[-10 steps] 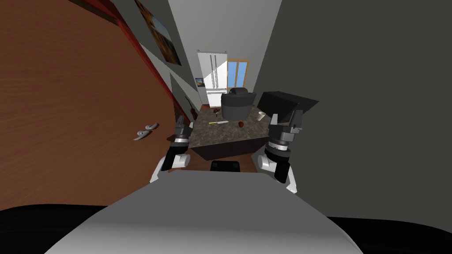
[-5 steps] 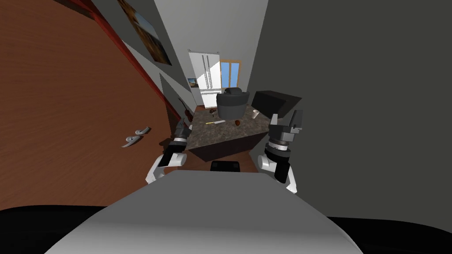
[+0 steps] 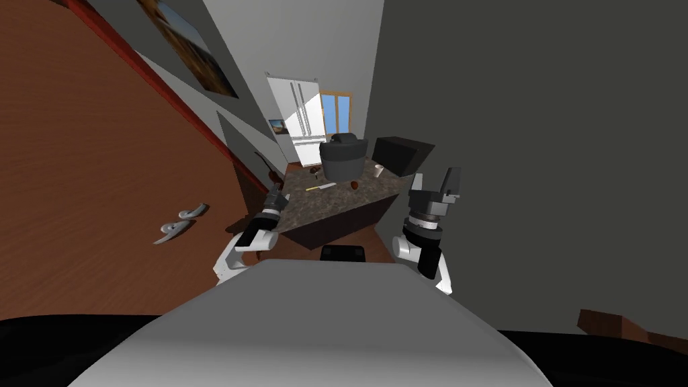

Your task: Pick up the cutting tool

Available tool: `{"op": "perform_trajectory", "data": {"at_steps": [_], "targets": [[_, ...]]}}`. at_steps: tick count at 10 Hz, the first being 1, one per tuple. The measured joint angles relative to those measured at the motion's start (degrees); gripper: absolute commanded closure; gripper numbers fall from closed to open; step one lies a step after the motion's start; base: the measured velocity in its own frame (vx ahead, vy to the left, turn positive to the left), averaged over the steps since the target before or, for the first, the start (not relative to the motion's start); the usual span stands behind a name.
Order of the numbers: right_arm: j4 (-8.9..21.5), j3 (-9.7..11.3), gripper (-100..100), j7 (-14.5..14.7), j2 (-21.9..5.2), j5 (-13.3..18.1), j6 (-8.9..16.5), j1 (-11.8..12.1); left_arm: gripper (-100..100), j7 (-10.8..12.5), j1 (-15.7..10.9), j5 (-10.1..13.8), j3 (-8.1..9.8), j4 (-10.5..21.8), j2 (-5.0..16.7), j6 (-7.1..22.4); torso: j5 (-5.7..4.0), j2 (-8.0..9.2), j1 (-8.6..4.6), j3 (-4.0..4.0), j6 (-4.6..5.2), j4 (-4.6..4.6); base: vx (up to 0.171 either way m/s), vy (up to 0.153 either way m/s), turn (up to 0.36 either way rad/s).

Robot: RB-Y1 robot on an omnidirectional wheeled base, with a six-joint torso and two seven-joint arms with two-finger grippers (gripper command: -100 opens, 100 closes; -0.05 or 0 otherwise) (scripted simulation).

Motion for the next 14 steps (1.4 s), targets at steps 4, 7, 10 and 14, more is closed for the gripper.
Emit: {"op": "perform_trajectory", "data": {"at_steps": [4, 7, 10, 14], "targets": [[0.00, 0.00, 0, 0.00, 0.00, 0.00, 0.00, 0.00, -100, 1.80, -1.34, 4.55, 3.21, 3.88, 5.14, 7.05, 0.00, -0.06, 0.01, -0.03, 0.00, -0.01, -0.024, 0.027, -0.243], [0.00, -0.01, 0, 0.00, 0.00, 0.00, 0.00, 0.02, -100, 3.07, -1.19, 7.80, 5.39, 6.33, 8.36, 12.25, 0.01, -0.07, 0.03, -0.04, -0.08, -0.01, -0.022, 0.026, -0.264], [0.00, -0.01, 0, 0.00, 0.00, 0.00, 0.00, 0.01, -100, 4.33, -1.97, 11.64, 7.57, 11.10, 11.99, 16.83, 0.00, -0.08, 0.01, -0.04, -0.01, -0.01, -0.021, 0.022, -0.248], [0.00, -0.01, 0, 0.00, 0.00, 0.00, 0.00, 0.02, -100, 5.69, -1.38, 15.13, 9.84, 13.54, 14.92, 22.83, 0.00, -0.14, -0.01, -0.08, -0.08, -0.03, -0.008, 0.016, -0.211]]}}
